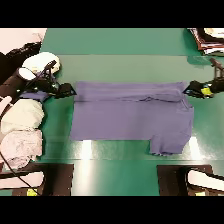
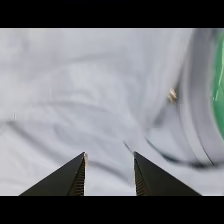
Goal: Fold the shirts.
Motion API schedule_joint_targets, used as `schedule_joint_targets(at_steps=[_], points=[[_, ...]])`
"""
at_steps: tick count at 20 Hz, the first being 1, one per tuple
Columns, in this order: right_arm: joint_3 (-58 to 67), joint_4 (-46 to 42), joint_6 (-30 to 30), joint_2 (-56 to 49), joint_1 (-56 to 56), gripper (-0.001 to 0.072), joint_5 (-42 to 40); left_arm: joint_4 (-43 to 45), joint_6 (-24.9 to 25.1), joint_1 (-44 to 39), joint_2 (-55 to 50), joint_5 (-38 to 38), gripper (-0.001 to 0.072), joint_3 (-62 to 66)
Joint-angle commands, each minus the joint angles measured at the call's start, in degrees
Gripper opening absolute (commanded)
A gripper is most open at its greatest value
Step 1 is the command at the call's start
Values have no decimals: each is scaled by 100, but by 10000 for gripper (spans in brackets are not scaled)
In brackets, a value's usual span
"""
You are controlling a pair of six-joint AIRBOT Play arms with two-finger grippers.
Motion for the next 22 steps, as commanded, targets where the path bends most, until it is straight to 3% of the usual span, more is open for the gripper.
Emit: schedule_joint_targets(at_steps=[1, 8, 14, 18, 19, 20, 22], points=[[7, 50, -166, 538, -487, 331, 1143, 431, -46, 249, 621, -933, 544, -564], [4, 92, -166, 887, -942, 332, 2020, 195, -44, 264, 1843, -946, 544, -3021], [4, 94, -160, 887, -940, 332, 2100, -273, 219, 144, 1961, -638, 543, -3521], [4, 63, -140, 887, -942, 332, 2153, -310, 83, -367, 1961, -203, 539, -3574], [0, 4, -136, 887, -942, 332, 2184, -382, 87, -411, 1961, -131, 314, -3571], [-68, -68, -98, 905, -942, 332, 2214, -468, 109, -411, 1961, -103, 15, -3560], [-584, -319, -74, 1080, -949, 332, 2188, -466, 109, -411, 1961, -142, 23, -3418]])
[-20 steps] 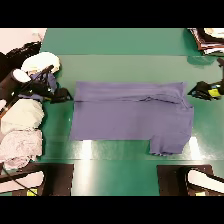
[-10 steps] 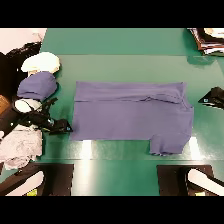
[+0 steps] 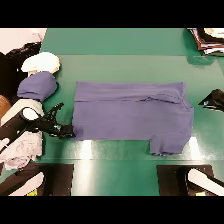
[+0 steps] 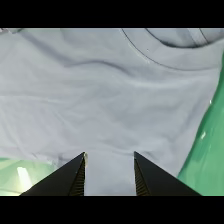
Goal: Fold the shirts.
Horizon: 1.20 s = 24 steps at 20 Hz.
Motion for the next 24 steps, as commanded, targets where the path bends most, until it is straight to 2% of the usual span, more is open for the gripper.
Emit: schedule_joint_targets(at_steps=[1, 3, 5, 9, 14, 17, 19, 20, 22, 24], points=[[-739, -442, 57, 249, -24, 332, 33, -173, -11, -79, 17, 26, 22, 205], [-1578, -667, 81, 560, -170, 343, 15, -173, 31, -79, 17, -31, 23, 448], [-2413, -660, 85, 820, -470, 514, -24, -197, 28, -79, 17, -42, 23, 612], [-3574, -649, 87, 999, -951, 505, -271, -227, 31, -79, 17, -4, 23, 662], [-4083, -605, 105, 997, -627, 496, -748, -229, 28, -79, 17, 13, 23, 662], [-4065, -603, 201, 999, -302, 298, -1027, -227, 31, -79, 17, 17, 23, 662], [-4048, -610, 201, 999, -168, 75, -1097, -203, 149, -79, 17, 9, 22, 664], [-3976, -627, 201, 1001, -133, 18, -1045, -138, 177, -79, 22, -63, 22, 673], [-3661, -658, 199, 1080, -140, 17, -706, 190, 149, -79, 125, -444, 21, 763], [-3239, -673, 179, 1451, -140, 17, -345, 575, -105, -79, 535, -752, 21, 776]])
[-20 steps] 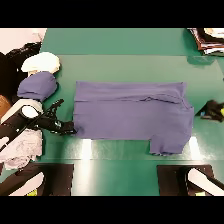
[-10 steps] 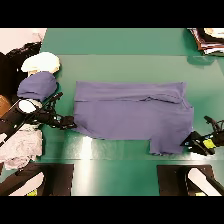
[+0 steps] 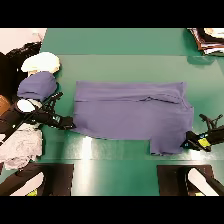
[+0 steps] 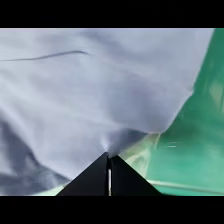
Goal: Fold the shirts.
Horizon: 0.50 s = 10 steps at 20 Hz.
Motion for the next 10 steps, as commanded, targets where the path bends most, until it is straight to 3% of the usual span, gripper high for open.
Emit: schedule_joint_targets(at_steps=[1, 6, 10], points=[[599, -17, -9, 549, 50, 17, 527, 619, -326, -2, 555, -586, 21, 35], [951, 20, -4, 1777, 52, 16, 1126, 846, -920, -2, 1871, -1915, 22, -72], [1248, 358, 35, 1849, 72, 16, 756, 785, -1036, -2, 2057, -1558, 21, 269]])
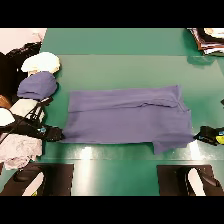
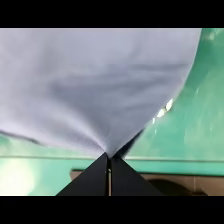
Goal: Fold the shirts.
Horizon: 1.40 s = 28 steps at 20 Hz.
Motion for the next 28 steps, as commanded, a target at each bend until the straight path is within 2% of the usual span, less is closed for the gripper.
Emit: schedule_joint_targets(at_steps=[1, 7, 10, 13, 17, 24, 25, 26, 27, 28], points=[[457, 330, 20, -118, 103, 16, -214, 50, -164, 0, 76, 367, 21, 337], [2103, 315, 20, -2557, 1572, 16, -1574, 98, -142, 0, -1779, 2020, 22, 994], [3239, 323, 20, -4105, 1937, 16, -1593, 103, -140, 0, -2796, 2500, 22, 1523], [4197, 339, 28, -5169, 2096, 16, -1585, 107, -142, 0, -3526, 2852, 23, 2120], [5088, 339, 44, -5855, 2107, 16, -1506, 107, -138, 0, -4068, 3123, 23, 2721], [5772, 372, 46, -5954, 2098, 32, -1766, 101, -142, 0, -4164, 3383, 24, 3016], [5772, 389, 46, -5956, 2098, 232, -1882, 98, -144, 0, -4164, 3421, 64, 3016], [5772, 387, 46, -5954, 2092, 420, -1989, 98, -151, 0, -4164, 3458, 367, 3016], [5772, 389, 46, -5954, 2046, 438, -2033, 101, -168, 0, -4164, 3477, 585, 3016], [5772, 389, 44, -5954, 1980, 438, -1980, 98, -190, 0, -4155, 3447, 529, 3018]])
